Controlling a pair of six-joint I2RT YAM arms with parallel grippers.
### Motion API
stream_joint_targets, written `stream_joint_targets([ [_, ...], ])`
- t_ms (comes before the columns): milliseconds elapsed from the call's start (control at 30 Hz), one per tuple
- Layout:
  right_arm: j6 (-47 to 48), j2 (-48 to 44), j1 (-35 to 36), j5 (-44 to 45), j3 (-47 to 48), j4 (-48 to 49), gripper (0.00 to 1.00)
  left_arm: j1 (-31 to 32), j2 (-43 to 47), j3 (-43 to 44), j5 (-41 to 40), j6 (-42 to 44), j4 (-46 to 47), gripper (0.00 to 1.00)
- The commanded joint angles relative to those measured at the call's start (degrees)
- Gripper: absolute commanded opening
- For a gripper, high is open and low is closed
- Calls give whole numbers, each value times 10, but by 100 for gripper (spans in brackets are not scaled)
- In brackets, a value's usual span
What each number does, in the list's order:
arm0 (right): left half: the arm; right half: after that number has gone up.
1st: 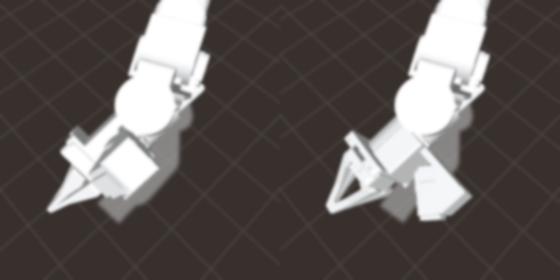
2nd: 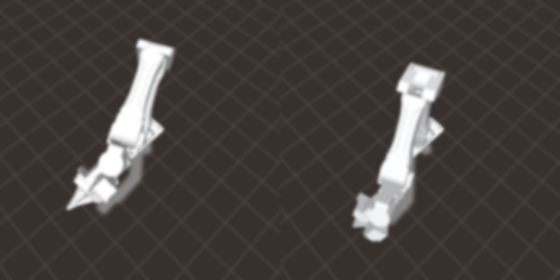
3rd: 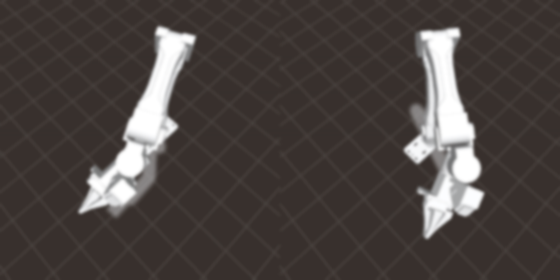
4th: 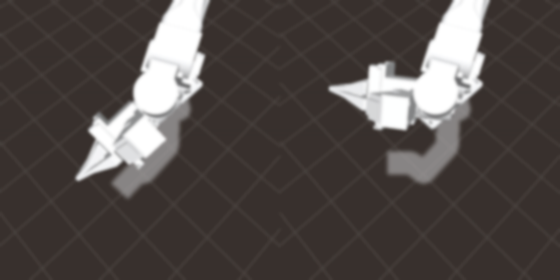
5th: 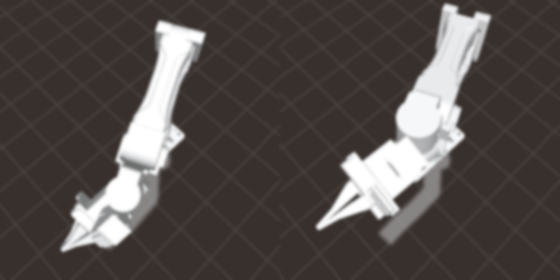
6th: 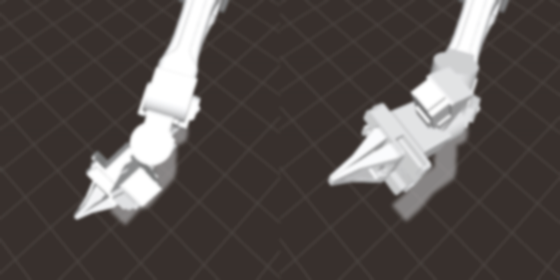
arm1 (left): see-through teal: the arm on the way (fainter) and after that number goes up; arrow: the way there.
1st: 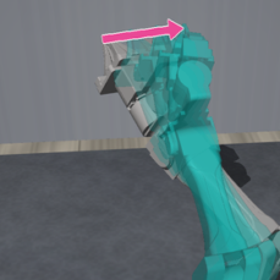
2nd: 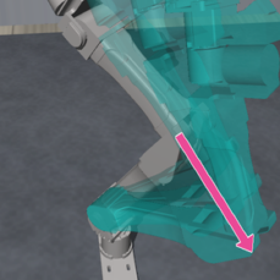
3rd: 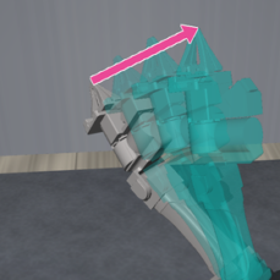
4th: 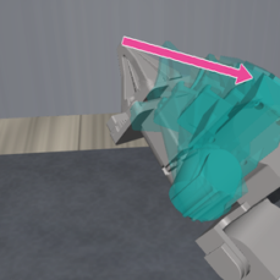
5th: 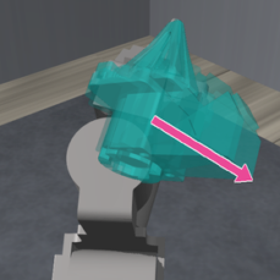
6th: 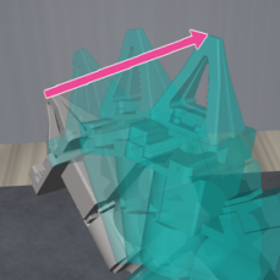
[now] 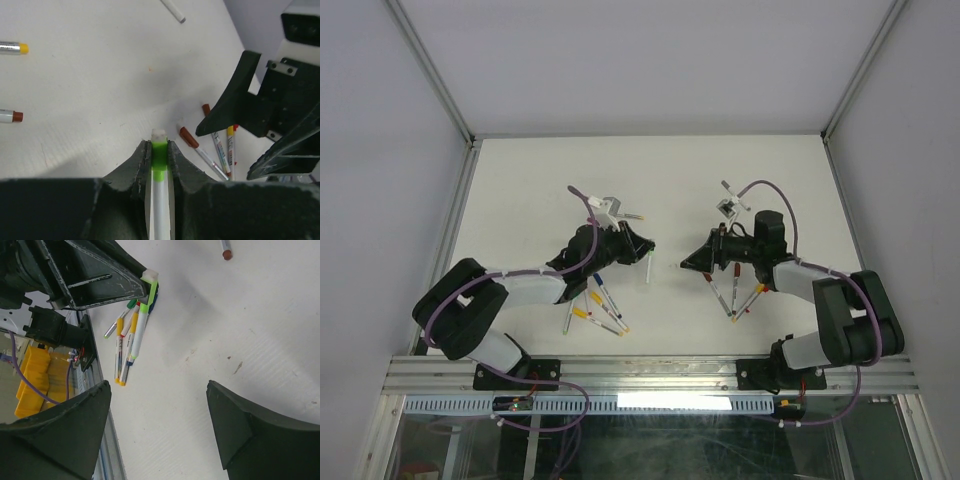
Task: Open the pen caps
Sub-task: Pick up the pen from the center of the board, then open the pen cap from the pen.
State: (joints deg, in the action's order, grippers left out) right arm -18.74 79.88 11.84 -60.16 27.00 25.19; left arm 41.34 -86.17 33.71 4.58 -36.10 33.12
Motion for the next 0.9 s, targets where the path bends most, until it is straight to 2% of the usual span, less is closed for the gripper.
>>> stream_joint_targets([
  [0,-58,21,22,17,-6,120,80,19,-3,-39,-48,-98,218,0],
  [167,-103,34,39,25,-7,161,82,54,-18,-65,-127,-136,292,0],
  [333,-108,30,59,28,-10,178,81,94,-46,-63,-197,-149,338,0],
  [533,-90,30,81,24,4,143,75,124,-83,-58,-252,-155,390,0],
  [600,-83,29,88,22,12,127,69,133,-87,-56,-274,-153,396,0],
  [700,-64,29,98,21,26,94,51,142,-92,-52,-291,-149,397,0],
  [867,-54,29,110,16,42,67,12,149,-103,-51,-286,-149,413,0],
])
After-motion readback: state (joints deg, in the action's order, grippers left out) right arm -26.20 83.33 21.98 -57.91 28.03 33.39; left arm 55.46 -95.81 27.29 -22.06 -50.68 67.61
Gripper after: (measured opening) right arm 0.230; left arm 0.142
